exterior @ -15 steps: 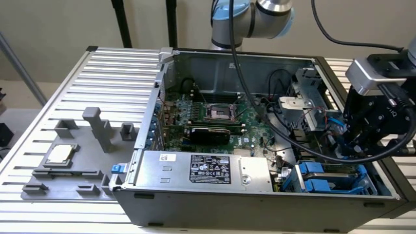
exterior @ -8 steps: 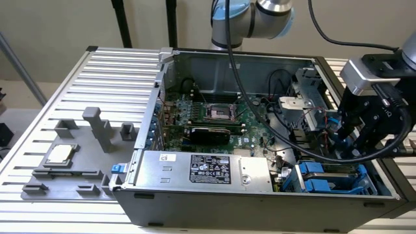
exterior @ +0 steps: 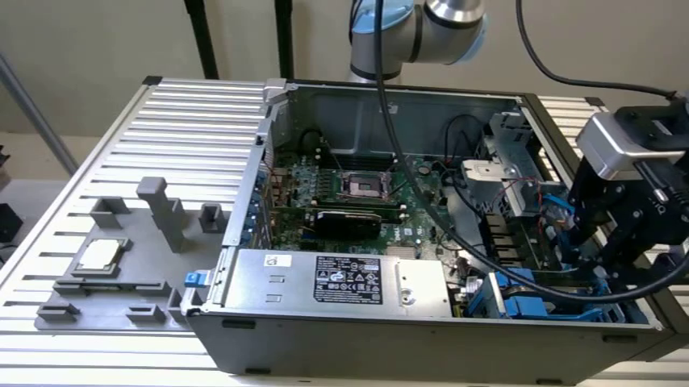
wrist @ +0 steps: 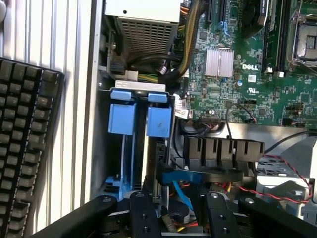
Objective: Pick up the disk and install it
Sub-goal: 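Insert the first disk wire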
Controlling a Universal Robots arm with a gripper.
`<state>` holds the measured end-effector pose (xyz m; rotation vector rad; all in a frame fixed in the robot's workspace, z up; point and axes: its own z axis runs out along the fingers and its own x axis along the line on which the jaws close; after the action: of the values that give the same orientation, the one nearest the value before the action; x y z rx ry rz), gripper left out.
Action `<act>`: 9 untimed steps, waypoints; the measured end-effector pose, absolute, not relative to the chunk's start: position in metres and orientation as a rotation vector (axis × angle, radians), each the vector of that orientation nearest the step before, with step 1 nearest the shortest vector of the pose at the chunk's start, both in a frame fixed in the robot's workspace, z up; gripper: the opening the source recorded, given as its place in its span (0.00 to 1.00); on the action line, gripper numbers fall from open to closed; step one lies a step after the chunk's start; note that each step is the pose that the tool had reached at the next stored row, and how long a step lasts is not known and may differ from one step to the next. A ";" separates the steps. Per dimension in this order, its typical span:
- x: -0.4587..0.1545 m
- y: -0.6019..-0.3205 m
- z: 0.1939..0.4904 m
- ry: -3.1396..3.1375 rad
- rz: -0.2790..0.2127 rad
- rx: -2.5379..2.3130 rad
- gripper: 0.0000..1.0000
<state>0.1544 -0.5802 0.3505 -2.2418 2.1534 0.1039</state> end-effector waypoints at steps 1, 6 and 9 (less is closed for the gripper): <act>0.154 -0.584 0.350 2.153 0.104 -2.242 0.43; 0.156 -0.593 0.350 2.142 0.127 -2.230 0.43; 0.160 -0.594 0.351 2.128 0.153 -2.217 0.43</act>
<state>0.1600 -0.5937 0.3506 -2.2166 2.1281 0.1531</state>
